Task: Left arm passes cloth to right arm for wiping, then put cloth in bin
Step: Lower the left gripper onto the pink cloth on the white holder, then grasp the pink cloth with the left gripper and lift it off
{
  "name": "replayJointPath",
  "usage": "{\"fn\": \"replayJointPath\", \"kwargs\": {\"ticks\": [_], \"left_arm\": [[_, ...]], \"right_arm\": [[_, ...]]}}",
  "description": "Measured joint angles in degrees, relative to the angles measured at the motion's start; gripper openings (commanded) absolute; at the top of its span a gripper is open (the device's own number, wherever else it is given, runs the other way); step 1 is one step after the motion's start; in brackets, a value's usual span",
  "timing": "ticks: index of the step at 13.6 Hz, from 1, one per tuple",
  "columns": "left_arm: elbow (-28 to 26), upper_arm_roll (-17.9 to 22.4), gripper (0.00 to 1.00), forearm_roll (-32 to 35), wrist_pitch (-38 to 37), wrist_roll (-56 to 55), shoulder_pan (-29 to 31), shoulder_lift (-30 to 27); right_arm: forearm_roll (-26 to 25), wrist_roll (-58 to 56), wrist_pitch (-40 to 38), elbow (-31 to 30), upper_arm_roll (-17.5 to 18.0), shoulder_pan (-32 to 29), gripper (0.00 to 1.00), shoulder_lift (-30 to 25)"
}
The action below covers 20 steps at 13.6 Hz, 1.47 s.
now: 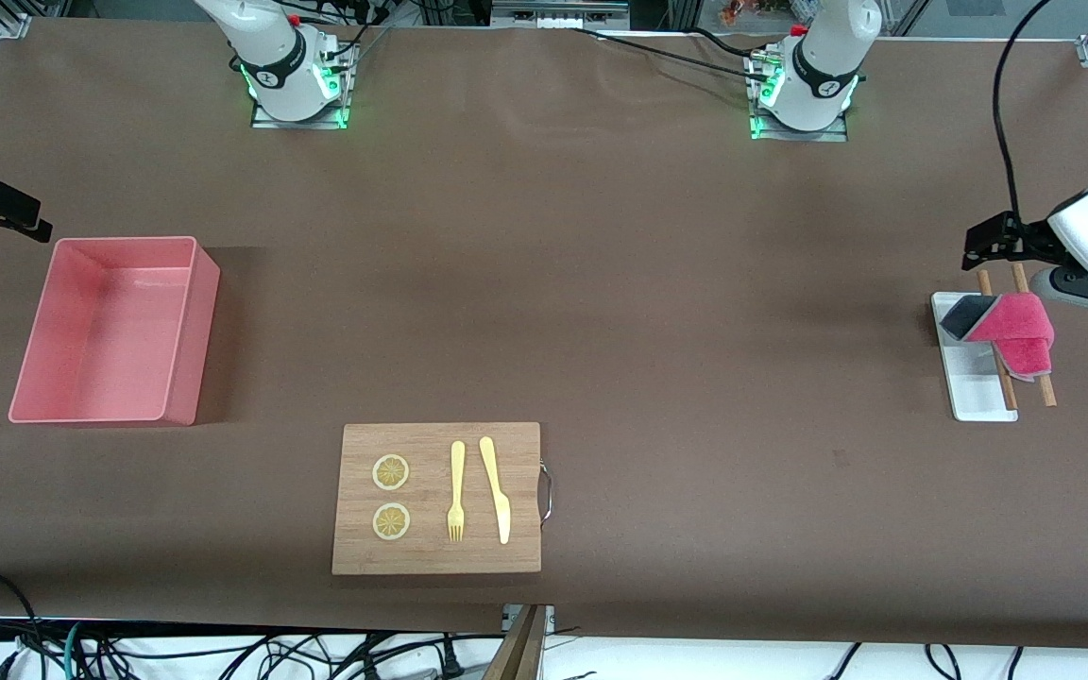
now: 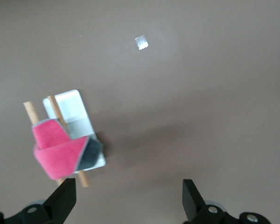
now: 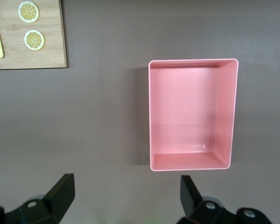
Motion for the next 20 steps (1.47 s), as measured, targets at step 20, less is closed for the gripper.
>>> {"fn": "replayJointPath", "kwargs": {"ticks": [20], "left_arm": [[0.09,0.22,1.0,17.37,23.51,51.55,8.47,24.74]], "right_arm": [[0.0,0.0,0.06,0.06,0.01,0.02,1.0,0.12]]}}
